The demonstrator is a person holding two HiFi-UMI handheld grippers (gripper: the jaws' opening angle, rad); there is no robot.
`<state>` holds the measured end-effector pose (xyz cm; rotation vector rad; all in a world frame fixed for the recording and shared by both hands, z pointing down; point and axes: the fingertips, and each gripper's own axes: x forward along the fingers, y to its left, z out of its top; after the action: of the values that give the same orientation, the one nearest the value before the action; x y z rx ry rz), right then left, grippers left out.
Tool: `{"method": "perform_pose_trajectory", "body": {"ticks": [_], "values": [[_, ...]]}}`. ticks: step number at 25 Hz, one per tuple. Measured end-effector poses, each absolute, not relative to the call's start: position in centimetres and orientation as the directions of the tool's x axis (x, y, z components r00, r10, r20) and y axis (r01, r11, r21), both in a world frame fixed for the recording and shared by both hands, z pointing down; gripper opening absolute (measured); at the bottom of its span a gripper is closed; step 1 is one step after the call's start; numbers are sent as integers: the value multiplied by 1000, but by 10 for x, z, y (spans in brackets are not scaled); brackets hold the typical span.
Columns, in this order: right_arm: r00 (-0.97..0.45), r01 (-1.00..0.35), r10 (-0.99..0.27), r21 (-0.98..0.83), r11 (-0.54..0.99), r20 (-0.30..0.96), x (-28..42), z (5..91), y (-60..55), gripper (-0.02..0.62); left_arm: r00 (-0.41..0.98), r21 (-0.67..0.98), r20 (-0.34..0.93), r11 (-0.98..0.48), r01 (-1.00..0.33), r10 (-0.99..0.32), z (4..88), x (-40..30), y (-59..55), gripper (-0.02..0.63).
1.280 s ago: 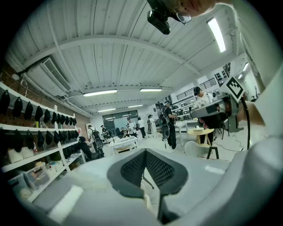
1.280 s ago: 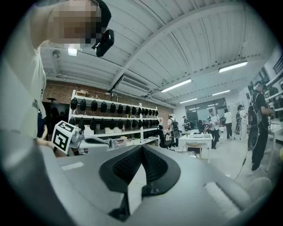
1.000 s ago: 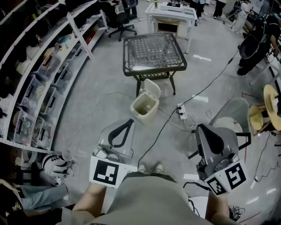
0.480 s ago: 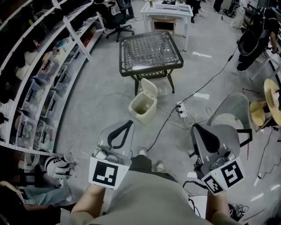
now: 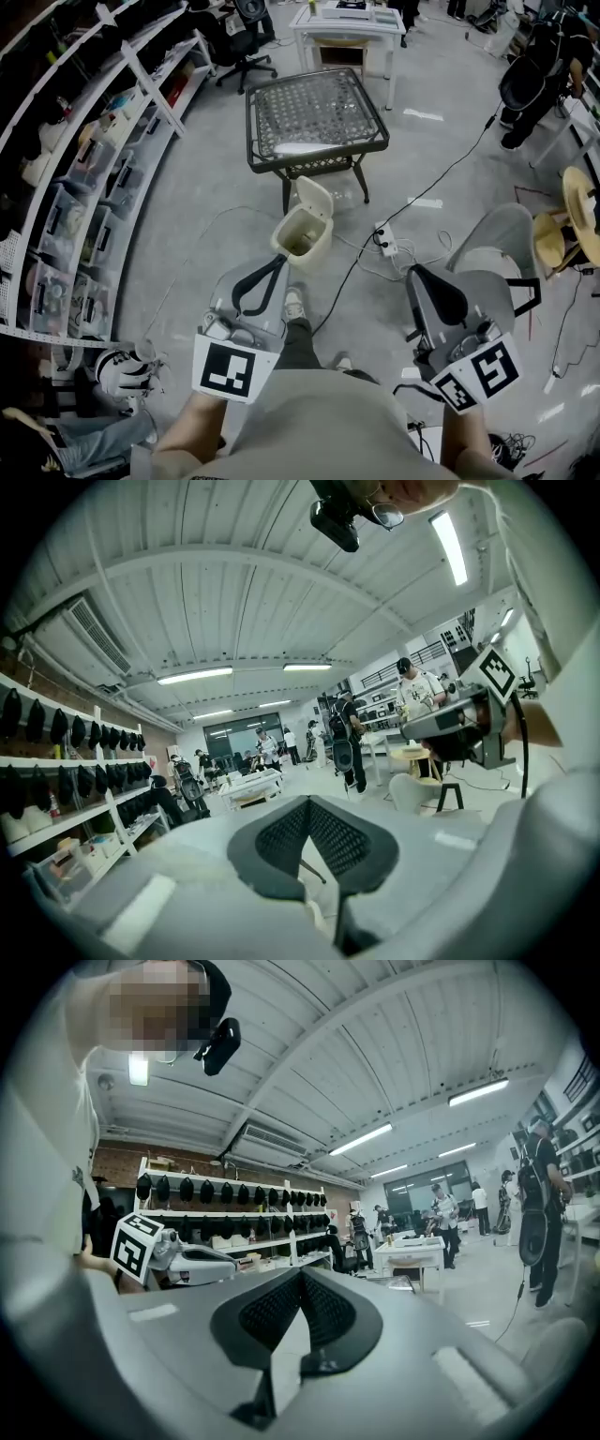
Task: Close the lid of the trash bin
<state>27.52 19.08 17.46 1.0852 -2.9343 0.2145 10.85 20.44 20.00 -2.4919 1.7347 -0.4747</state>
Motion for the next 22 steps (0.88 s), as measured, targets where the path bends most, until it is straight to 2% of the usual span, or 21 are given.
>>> {"method": "perform_pose_trajectory", "body": {"ticks": [22], "values": [[-706,-705,-673,-124,699,222,84,208,-21,3,347,-154,287,-400,-904,-893,234,-92,3,3]]}}
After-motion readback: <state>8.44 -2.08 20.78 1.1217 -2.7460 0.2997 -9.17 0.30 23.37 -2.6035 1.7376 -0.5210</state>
